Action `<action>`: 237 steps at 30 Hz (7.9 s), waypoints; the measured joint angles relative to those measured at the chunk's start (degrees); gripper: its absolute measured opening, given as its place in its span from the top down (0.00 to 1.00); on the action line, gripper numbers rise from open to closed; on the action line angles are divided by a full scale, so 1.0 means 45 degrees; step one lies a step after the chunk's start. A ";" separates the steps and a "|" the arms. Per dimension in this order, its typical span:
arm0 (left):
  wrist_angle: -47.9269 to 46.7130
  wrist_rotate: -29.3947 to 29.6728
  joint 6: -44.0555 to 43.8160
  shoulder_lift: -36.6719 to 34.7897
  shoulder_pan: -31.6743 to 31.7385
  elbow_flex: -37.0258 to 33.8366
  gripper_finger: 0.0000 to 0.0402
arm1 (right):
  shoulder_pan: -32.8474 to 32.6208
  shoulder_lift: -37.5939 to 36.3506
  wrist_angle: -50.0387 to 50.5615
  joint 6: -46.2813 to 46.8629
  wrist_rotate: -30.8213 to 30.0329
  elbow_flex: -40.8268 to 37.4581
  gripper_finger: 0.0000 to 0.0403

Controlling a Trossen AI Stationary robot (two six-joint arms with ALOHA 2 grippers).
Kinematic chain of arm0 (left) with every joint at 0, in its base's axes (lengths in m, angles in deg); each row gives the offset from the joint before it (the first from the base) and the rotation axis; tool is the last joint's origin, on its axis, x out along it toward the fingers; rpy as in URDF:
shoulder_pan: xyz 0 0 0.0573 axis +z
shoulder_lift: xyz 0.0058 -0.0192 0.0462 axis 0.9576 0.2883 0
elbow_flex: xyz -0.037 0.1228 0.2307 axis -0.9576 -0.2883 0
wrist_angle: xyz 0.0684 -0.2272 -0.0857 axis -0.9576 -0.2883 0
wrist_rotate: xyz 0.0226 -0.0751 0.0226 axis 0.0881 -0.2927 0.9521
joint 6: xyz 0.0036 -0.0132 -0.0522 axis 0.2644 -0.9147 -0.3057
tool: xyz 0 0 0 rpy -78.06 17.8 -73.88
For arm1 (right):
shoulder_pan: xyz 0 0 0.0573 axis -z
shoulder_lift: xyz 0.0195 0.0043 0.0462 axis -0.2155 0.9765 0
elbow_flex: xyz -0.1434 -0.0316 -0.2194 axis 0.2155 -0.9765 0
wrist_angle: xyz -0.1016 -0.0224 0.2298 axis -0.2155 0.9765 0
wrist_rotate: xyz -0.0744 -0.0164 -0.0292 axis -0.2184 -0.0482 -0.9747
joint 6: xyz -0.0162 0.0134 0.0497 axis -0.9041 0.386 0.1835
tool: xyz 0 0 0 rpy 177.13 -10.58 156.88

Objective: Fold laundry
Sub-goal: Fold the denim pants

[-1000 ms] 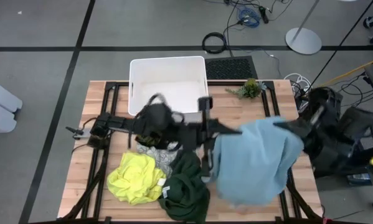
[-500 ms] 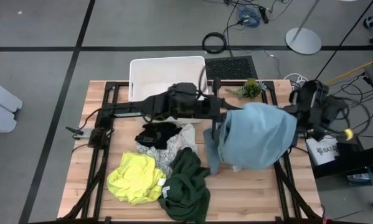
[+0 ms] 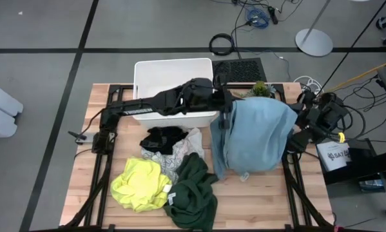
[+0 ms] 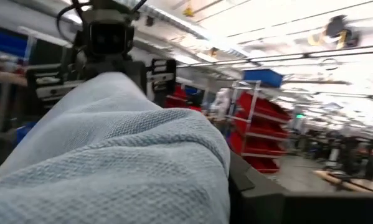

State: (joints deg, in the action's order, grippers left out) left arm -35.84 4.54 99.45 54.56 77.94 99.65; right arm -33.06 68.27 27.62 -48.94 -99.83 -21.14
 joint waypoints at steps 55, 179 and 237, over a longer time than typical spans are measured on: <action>-0.2337 0.1035 0.1275 -0.1525 -0.0439 0.0136 0.97 | -0.5504 0.2109 0.0421 0.2887 -0.5570 0.1577 0.20; -0.1649 -0.0129 -0.4046 -0.1504 0.0867 -0.0875 0.57 | 0.4954 1.5239 2.7278 1.3352 1.2008 2.4791 0.98; -1.0852 0.3658 -0.5626 0.0373 -0.3289 -0.1758 0.57 | 0.3566 1.4127 2.5808 0.9944 0.1468 2.4844 0.98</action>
State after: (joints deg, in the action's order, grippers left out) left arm -84.67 21.00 74.14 56.24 63.14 91.74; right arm -17.01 131.84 143.76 -4.19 -93.22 90.66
